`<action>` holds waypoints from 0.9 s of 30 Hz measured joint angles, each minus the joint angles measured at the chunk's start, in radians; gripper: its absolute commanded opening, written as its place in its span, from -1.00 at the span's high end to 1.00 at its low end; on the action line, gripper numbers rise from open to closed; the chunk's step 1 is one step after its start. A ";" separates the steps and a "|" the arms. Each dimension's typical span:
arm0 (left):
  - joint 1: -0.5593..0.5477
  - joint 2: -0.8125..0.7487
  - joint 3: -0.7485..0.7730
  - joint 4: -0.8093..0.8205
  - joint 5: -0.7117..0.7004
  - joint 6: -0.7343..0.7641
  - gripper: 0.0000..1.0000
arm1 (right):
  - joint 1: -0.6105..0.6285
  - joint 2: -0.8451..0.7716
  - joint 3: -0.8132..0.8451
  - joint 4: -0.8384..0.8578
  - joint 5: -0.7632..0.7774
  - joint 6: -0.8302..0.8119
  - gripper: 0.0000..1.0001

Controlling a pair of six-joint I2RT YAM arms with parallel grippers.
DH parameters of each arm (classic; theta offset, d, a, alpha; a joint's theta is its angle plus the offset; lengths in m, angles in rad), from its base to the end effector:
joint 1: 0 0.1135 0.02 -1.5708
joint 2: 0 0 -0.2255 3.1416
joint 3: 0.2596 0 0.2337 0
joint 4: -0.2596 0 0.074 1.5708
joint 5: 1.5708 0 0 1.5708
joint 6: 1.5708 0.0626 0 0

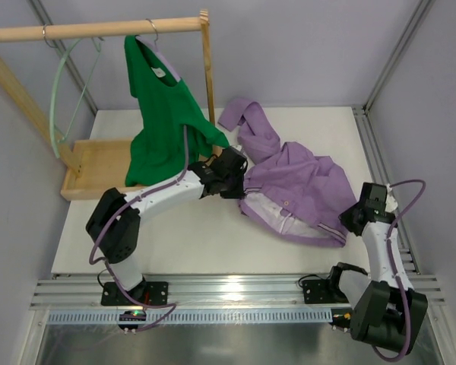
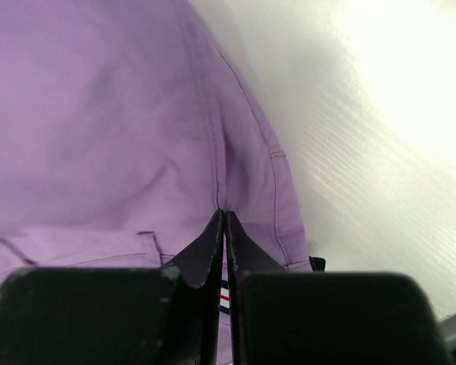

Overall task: Place the trousers on the hanger
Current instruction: Fold the trousers

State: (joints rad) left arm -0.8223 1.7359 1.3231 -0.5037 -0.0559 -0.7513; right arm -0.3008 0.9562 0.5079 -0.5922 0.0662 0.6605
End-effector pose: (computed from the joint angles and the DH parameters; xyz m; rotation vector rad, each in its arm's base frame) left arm 0.2551 -0.2695 0.1920 0.0672 2.5825 -0.5697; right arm 0.1789 -0.0598 0.1362 1.2267 2.3017 0.0417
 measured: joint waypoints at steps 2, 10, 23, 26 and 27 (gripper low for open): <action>0.000 -0.010 0.000 0.005 0.013 0.000 0.99 | 0.000 -0.052 0.067 -0.038 0.029 -0.010 0.93; 0.000 -0.035 0.046 0.016 0.069 0.000 0.99 | 0.000 -0.138 0.381 -0.120 0.135 -0.064 0.93; 0.002 -0.036 0.048 0.036 0.098 0.000 1.00 | 0.005 -0.056 0.223 -0.187 -0.167 -0.151 -0.18; 0.004 -0.036 0.003 0.035 0.072 0.000 0.99 | 0.019 -0.053 0.162 -0.257 -0.179 -0.137 -0.27; 0.005 -0.036 -0.007 0.032 0.064 0.001 0.99 | 0.024 -0.053 0.162 -0.265 -0.182 -0.129 -0.29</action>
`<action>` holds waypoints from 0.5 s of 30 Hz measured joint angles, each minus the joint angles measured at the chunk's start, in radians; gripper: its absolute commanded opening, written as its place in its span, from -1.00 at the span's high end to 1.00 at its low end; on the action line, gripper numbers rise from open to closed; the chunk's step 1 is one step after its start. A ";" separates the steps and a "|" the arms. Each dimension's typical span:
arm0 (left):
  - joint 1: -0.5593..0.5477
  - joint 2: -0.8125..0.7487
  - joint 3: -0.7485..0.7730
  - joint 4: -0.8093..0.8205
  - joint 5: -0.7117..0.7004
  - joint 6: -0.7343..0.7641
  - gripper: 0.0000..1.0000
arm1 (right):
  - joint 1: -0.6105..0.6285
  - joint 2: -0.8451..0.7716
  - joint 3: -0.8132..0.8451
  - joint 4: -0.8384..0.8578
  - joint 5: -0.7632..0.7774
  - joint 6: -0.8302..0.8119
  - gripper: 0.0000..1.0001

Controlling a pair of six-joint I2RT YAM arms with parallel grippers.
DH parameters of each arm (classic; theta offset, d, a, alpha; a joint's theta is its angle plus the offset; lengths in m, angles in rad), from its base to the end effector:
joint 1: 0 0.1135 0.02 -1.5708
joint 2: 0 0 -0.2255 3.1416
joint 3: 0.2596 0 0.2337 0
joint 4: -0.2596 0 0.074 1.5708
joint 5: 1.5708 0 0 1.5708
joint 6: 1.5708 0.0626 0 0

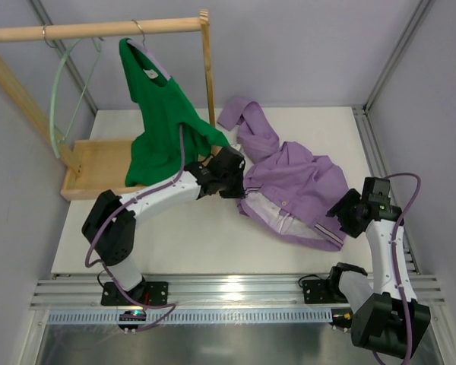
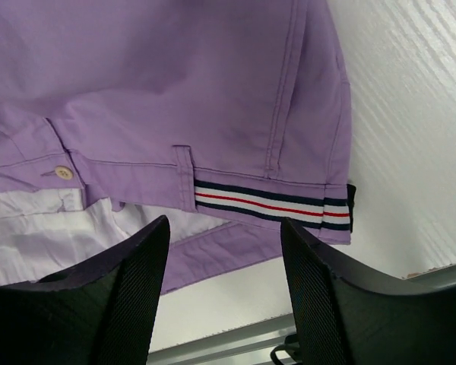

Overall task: Place the trousers on the hanger
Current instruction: Fold the trousers

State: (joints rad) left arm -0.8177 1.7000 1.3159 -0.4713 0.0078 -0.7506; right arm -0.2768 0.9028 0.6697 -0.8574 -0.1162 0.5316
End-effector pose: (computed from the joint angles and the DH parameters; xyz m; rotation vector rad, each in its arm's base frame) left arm 0.2531 -0.2707 0.2050 0.0895 2.5550 -0.6819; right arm 0.1721 -0.0414 0.1760 1.0151 2.4698 0.2371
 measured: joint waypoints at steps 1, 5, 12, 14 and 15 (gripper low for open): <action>0.001 0.000 -0.009 -0.007 -0.012 0.000 0.99 | 0.004 -0.002 0.001 0.003 -0.003 0.010 -0.32; 0.012 0.000 -0.014 -0.029 -0.045 0.004 1.00 | 0.034 -0.002 -0.001 0.013 0.014 0.054 -0.32; 0.073 -0.009 -0.037 -0.047 -0.050 0.008 0.99 | 0.073 0.024 -0.078 0.051 0.092 0.109 -0.32; 0.079 -0.010 -0.043 -0.045 -0.047 0.008 0.99 | 0.087 0.034 -0.105 0.072 0.106 0.129 -0.32; 0.080 -0.011 -0.047 -0.042 -0.043 0.008 1.00 | 0.092 0.036 -0.120 0.093 0.107 0.136 -0.32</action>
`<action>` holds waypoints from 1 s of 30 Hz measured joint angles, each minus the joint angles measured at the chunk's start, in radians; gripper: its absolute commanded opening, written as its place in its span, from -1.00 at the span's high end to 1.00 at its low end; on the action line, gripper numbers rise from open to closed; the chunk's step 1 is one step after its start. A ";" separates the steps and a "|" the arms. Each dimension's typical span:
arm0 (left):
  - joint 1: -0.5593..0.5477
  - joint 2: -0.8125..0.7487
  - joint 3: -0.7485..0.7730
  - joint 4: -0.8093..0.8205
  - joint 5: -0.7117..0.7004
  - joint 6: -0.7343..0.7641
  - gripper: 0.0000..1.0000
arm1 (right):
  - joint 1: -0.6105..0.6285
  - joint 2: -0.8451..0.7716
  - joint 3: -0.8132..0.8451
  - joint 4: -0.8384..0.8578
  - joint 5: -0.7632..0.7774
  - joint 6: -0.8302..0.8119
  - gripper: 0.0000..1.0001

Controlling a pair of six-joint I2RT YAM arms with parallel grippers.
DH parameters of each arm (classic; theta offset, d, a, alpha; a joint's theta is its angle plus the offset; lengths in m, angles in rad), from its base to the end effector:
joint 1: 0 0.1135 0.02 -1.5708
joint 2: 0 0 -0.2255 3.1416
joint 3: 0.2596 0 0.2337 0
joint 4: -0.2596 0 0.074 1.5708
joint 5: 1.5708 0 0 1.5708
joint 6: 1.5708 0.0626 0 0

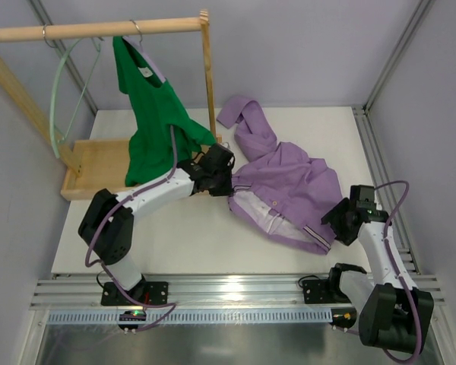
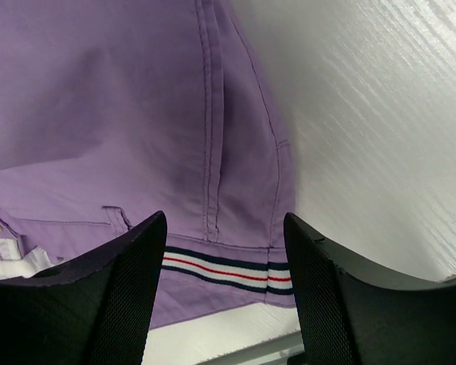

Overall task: Place the trousers on the hanger
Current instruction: Fold the trousers

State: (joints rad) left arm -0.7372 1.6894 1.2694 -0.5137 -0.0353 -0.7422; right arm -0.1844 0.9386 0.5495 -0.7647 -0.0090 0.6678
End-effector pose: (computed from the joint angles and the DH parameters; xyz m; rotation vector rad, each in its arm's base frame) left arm 0.2670 -0.2394 0.1903 -0.0216 2.5952 -0.5431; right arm 0.1710 -0.0313 0.1403 1.1280 2.4914 0.1504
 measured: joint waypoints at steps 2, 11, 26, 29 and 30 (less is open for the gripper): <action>0.000 -0.001 -0.009 0.004 0.007 0.002 0.99 | 0.006 0.003 -0.031 0.040 0.000 0.017 -0.30; -0.001 -0.014 -0.026 0.019 0.022 0.010 1.00 | 0.014 0.080 -0.100 0.179 0.017 0.047 0.87; 0.000 -0.023 -0.021 0.051 0.126 0.008 1.00 | 0.015 -0.092 0.143 0.054 0.118 0.010 0.93; 0.000 -0.023 -0.021 0.051 0.126 0.007 1.00 | 0.015 -0.097 0.131 0.027 0.113 0.002 0.93; 0.000 -0.023 -0.021 0.051 0.126 0.005 1.00 | 0.015 -0.097 0.124 0.019 0.109 0.000 0.93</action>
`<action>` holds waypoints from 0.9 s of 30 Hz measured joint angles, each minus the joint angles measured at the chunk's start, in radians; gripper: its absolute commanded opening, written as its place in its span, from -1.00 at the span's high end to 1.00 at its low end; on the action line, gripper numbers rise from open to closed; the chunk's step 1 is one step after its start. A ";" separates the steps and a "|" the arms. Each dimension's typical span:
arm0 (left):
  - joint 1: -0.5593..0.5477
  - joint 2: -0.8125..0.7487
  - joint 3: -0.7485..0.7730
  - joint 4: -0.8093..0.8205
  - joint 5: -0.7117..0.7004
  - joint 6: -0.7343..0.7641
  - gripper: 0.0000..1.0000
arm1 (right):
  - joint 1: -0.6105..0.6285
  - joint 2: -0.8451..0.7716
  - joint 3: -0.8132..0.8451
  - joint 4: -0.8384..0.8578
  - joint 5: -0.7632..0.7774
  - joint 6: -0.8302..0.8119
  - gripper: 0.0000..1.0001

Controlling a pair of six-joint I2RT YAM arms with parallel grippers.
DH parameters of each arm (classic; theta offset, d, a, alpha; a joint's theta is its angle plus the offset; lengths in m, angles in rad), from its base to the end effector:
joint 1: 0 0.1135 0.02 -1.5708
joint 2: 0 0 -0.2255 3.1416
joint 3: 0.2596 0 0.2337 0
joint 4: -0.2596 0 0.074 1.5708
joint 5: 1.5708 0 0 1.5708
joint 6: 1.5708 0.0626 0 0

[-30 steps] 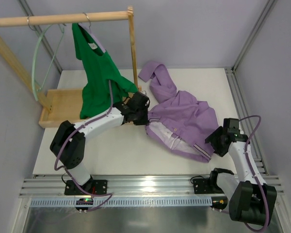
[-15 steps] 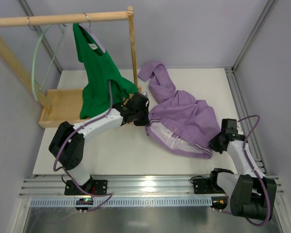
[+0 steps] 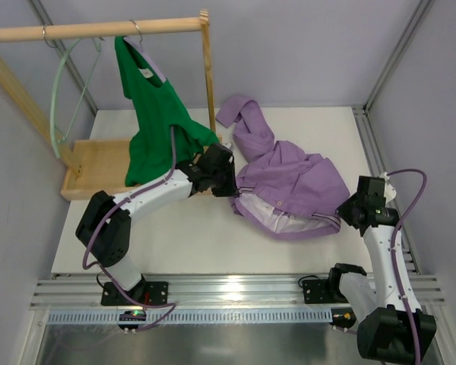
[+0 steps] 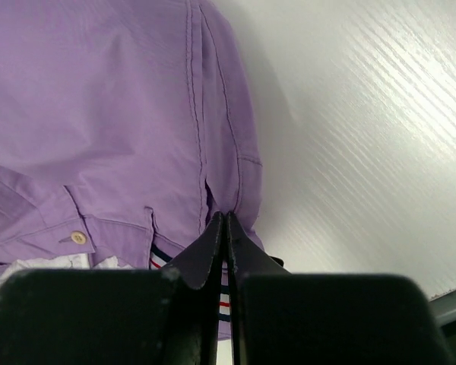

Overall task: Place the trousers on the hanger
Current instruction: Fold the trousers

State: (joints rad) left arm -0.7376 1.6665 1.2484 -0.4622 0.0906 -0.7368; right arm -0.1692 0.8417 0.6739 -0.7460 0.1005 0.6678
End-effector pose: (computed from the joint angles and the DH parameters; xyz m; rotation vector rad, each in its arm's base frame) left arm 0.2620 -0.2457 0.1960 0.0434 2.5976 -0.7152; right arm 0.1820 -0.0375 0.1952 1.0466 2.2485 0.0877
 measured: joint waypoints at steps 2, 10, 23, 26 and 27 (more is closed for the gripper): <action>0.000 0.000 0.000 0.001 0.000 -0.005 0.99 | 0.000 0.000 -0.007 -0.018 -0.005 -0.003 0.92; 0.000 0.000 -0.021 0.011 0.000 -0.012 0.99 | 0.003 -0.010 -0.091 -0.010 -0.036 0.009 0.35; 0.000 0.000 -0.065 0.037 0.006 -0.014 0.99 | 0.010 0.090 -0.201 0.040 -0.063 0.051 -0.29; 0.000 0.000 -0.065 0.040 0.008 -0.014 1.00 | 0.012 0.123 -0.213 0.069 -0.060 0.060 -0.24; 0.000 0.000 -0.065 0.040 0.008 -0.014 0.99 | 0.017 0.137 -0.212 0.075 -0.058 0.061 -0.17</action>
State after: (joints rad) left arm -0.7372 1.6665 1.1831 -0.4225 0.0986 -0.7506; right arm -0.1524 0.9783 0.4618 -0.6708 0.0425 0.7292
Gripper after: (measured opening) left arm 0.020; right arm 0.632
